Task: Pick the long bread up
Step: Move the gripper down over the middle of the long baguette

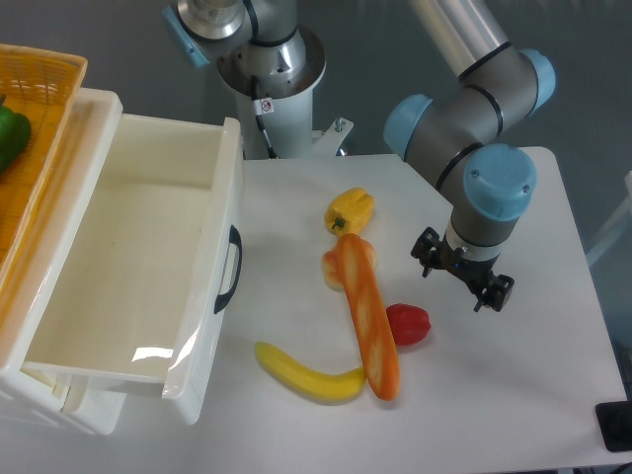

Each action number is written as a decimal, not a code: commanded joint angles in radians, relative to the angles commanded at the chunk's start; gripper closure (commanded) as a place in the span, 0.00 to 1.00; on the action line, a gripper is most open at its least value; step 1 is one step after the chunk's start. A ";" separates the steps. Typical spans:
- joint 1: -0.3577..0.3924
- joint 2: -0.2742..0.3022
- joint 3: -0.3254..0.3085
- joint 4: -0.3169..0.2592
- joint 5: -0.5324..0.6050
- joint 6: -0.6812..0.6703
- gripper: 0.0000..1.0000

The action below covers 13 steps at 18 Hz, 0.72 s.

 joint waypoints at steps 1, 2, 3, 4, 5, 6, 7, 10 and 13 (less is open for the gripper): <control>-0.002 -0.002 0.002 0.000 0.000 -0.005 0.00; -0.003 -0.003 0.005 0.000 0.000 -0.036 0.00; -0.003 -0.003 0.009 0.000 -0.005 -0.088 0.00; -0.005 -0.002 0.009 0.000 -0.008 -0.127 0.00; -0.011 -0.003 0.009 0.000 -0.008 -0.156 0.00; -0.023 -0.006 0.011 0.000 -0.008 -0.204 0.00; -0.035 -0.009 0.011 0.002 -0.009 -0.292 0.00; -0.052 -0.005 0.002 0.017 -0.026 -0.573 0.00; -0.072 0.000 0.003 0.024 -0.023 -0.630 0.00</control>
